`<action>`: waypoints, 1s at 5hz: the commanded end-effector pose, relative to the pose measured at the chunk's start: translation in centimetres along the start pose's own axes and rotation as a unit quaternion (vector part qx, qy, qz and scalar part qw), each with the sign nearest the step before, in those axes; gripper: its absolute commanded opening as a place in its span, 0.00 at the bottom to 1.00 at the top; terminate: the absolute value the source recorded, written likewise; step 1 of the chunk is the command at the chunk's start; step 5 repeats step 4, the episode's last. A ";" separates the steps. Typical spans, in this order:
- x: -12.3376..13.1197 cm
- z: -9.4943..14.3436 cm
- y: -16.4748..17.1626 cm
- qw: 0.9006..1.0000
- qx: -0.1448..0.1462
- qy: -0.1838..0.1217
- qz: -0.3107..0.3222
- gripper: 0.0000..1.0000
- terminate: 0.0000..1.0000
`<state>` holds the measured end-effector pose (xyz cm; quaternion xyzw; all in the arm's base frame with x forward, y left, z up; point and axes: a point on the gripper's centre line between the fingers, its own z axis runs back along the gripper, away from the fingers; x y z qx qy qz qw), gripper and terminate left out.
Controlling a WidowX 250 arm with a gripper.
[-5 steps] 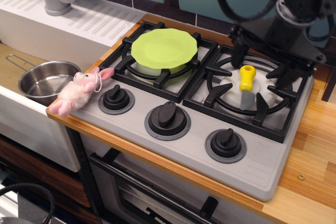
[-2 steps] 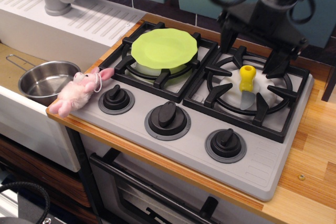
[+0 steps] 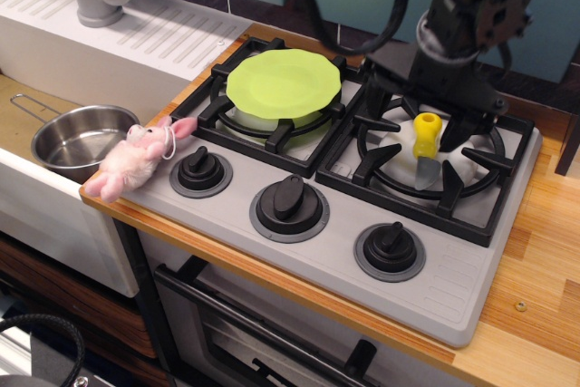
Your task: End effector reaching knife
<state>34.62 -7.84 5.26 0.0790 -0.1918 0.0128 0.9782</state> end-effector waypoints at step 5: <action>1.3 -2.0 -3.6 1.000 -0.008 -0.026 0.010 1.00 1.00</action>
